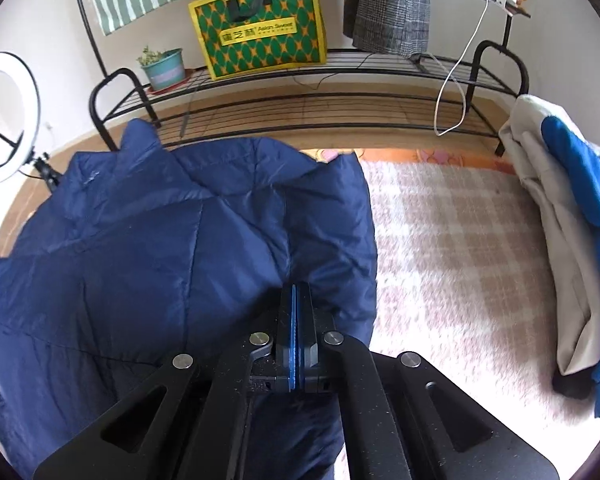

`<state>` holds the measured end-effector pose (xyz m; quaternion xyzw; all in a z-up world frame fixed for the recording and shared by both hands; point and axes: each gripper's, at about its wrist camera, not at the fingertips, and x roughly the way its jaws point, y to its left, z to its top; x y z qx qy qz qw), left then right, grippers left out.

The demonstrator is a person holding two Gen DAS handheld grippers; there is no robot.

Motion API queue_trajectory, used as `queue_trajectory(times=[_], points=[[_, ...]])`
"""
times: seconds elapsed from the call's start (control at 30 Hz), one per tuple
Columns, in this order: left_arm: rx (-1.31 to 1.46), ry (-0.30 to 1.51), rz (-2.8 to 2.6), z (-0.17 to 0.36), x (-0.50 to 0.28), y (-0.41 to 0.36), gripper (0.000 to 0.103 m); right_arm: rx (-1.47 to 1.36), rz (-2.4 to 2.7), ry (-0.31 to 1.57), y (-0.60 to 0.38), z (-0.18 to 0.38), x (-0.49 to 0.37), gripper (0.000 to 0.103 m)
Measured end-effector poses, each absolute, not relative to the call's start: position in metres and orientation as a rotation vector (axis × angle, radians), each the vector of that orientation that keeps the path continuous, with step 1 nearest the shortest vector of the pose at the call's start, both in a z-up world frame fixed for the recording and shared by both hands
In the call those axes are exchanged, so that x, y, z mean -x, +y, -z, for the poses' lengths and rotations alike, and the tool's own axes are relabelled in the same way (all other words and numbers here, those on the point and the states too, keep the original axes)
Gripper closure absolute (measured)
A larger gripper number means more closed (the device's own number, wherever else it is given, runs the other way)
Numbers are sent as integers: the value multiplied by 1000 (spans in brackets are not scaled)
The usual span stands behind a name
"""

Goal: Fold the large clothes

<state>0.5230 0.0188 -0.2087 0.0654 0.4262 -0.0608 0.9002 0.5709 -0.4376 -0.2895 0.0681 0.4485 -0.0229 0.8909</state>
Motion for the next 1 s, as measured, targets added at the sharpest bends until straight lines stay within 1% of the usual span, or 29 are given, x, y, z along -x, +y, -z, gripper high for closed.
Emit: queue_trajectory(times=[0.17, 0.27, 0.37, 0.43, 0.47, 0.53, 0.73, 0.8, 0.83, 0.87, 0.9, 1.0], points=[[-177, 937, 79, 241, -550, 11, 95, -145, 111, 921, -443, 295, -585, 103], [-223, 958, 46, 258, -555, 4, 90, -116, 109, 924, -440, 300, -589, 103], [-241, 957, 24, 262, -552, 3, 77, -120, 101, 925, -441, 298, -590, 103], [-228, 962, 0, 258, -549, 8, 55, -147, 86, 911, -445, 294, -585, 102], [-205, 961, -7, 253, -546, 15, 53, -160, 89, 901, -448, 290, -581, 97], [-182, 947, -19, 243, -541, 26, 52, -178, 83, 876, -451, 285, -572, 95], [-124, 891, -38, 203, -498, 59, 52, -224, 26, 824, -460, 256, -532, 94], [-100, 882, -26, 190, -477, 68, 52, -240, 9, 800, -464, 242, -513, 89], [-90, 879, -18, 185, -466, 71, 52, -245, 4, 790, -467, 236, -506, 82], [-77, 872, -11, 177, -452, 77, 52, -256, -2, 776, -471, 228, -493, 74], [-69, 869, -7, 172, -443, 79, 52, -264, -10, 764, -474, 221, -484, 71], [-21, 855, 11, 153, -409, 92, 52, -295, -39, 725, -487, 198, -446, 70]])
